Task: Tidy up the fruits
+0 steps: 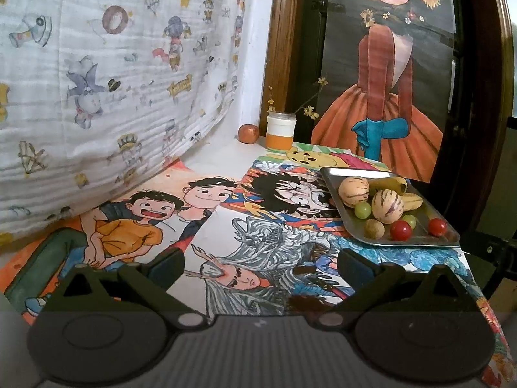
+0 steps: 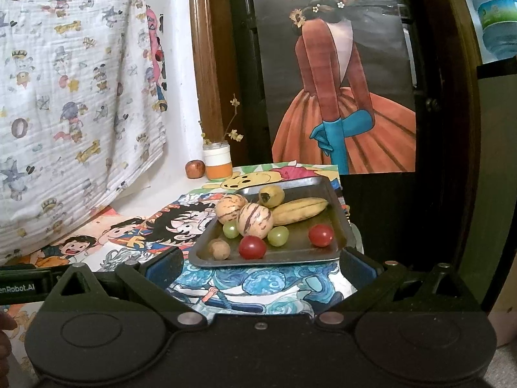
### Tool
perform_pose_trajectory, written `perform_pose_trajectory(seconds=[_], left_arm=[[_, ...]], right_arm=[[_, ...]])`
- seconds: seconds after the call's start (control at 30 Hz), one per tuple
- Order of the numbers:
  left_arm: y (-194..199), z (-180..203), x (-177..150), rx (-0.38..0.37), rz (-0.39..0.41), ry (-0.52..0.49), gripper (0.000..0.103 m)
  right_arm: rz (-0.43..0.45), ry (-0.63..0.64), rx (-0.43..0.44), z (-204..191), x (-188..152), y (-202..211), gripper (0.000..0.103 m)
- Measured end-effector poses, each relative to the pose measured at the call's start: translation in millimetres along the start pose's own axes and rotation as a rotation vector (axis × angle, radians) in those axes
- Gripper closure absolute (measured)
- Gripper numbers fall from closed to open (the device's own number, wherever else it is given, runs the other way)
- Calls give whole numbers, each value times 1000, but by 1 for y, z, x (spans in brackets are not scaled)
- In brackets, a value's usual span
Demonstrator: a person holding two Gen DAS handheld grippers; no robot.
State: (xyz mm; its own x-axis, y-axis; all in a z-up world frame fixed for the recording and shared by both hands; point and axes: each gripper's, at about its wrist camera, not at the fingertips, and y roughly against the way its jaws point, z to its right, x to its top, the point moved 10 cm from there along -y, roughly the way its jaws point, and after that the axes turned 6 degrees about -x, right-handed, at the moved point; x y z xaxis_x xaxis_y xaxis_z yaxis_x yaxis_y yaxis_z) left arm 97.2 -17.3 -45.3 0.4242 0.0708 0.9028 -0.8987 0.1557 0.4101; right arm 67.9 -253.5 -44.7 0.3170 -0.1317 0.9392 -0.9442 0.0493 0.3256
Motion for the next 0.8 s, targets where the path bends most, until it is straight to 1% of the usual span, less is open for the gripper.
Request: perform_pose_trajectory(seconds=[0.8], left_arm=[[0,-1,-1,0,-3,13,0]], right_arm=[[-9,4,15,-6,-2,2,1]])
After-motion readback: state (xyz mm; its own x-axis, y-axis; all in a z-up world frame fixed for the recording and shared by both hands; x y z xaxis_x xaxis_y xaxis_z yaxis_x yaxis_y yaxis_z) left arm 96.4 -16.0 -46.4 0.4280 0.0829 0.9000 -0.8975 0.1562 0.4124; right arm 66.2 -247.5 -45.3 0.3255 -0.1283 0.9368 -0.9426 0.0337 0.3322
